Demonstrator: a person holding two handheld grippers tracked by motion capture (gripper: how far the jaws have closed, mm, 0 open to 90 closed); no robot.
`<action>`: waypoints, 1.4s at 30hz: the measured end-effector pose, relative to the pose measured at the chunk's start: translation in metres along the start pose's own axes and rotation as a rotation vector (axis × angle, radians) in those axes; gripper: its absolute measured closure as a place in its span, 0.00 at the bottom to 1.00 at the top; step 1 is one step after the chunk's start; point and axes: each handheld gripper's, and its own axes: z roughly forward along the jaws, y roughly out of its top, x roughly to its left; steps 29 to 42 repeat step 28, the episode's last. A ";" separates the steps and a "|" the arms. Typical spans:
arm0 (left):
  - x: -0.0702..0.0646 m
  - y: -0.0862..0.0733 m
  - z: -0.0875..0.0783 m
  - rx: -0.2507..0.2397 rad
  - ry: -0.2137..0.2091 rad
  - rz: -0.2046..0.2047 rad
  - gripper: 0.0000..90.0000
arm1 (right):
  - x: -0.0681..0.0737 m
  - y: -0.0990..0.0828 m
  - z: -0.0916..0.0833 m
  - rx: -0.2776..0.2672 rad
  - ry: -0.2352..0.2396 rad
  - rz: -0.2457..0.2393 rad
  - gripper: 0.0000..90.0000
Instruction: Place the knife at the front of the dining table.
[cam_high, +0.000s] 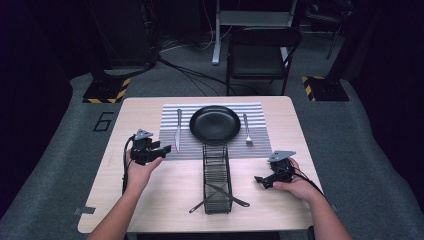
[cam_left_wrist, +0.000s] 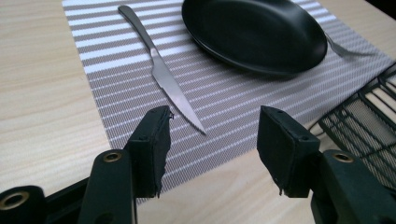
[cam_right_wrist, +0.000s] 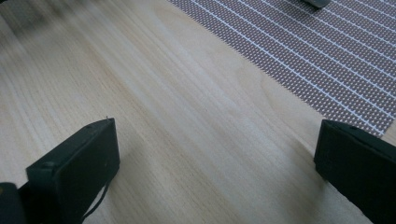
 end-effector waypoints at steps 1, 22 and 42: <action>0.000 0.000 0.000 0.000 0.000 0.000 0.49 | 0.000 0.000 0.000 0.000 0.000 0.000 0.00; 0.011 -0.057 0.011 0.121 0.100 0.068 0.47 | 0.000 0.000 0.000 0.001 0.000 0.000 0.00; 0.024 -0.065 0.011 0.112 0.156 0.035 0.46 | 0.001 0.000 0.000 0.002 -0.008 0.014 0.00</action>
